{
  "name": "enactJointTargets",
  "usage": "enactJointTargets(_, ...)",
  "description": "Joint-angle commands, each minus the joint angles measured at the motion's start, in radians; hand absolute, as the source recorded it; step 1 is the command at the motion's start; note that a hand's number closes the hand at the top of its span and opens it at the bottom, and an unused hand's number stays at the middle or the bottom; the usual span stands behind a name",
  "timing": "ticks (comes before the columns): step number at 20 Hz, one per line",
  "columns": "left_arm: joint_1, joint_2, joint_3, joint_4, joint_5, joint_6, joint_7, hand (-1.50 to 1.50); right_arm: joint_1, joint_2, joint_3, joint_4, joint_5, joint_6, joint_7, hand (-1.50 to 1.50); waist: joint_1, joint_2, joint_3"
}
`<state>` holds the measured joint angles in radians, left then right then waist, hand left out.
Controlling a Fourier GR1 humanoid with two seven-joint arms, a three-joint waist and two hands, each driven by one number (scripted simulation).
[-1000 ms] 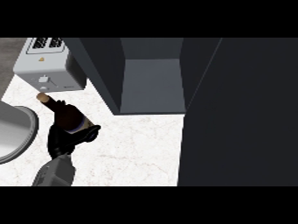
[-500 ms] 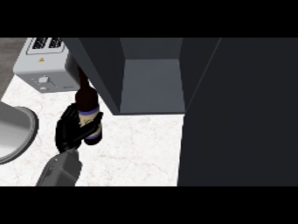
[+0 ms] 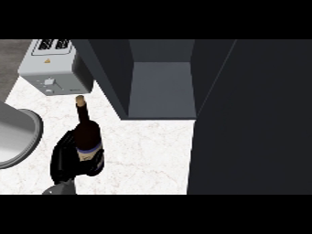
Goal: Pick up the wine, place it into the cabinet and close the cabinet
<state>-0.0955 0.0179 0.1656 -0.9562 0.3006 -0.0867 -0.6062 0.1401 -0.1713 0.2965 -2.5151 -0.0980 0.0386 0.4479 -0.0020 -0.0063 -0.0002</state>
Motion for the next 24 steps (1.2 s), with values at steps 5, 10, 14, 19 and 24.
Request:
enactJointTargets(5,0.136,-0.017,-0.082,-0.161,-0.003,-0.137,-0.095,1.50,0.042,-0.010,-0.027,-0.201,-0.114,-0.004,0.090,-1.50,-0.003,0.002,0.000)
enactJointTargets(10,0.188,-0.017,-0.188,-0.406,0.023,-0.063,0.086,1.50,0.048,-0.005,-0.028,-0.192,-0.111,0.002,0.082,-1.50,-0.002,0.001,0.001)
enactJointTargets(14,0.237,-0.018,-0.292,-0.601,0.035,0.052,0.196,1.50,0.067,0.002,0.019,-0.206,-0.056,-0.003,0.076,-1.50,-0.004,-0.003,0.002)
enactJointTargets(19,0.141,-0.018,-0.422,-0.672,0.025,0.251,0.276,1.50,0.081,0.003,0.013,-0.218,-0.075,0.003,0.086,-1.50,-0.017,-0.001,0.001)
enactJointTargets(24,0.069,-0.018,-0.479,-0.750,0.003,0.376,0.404,1.50,0.058,-0.007,-0.024,-0.207,-0.100,0.015,0.098,-1.50,-0.009,0.003,0.001)
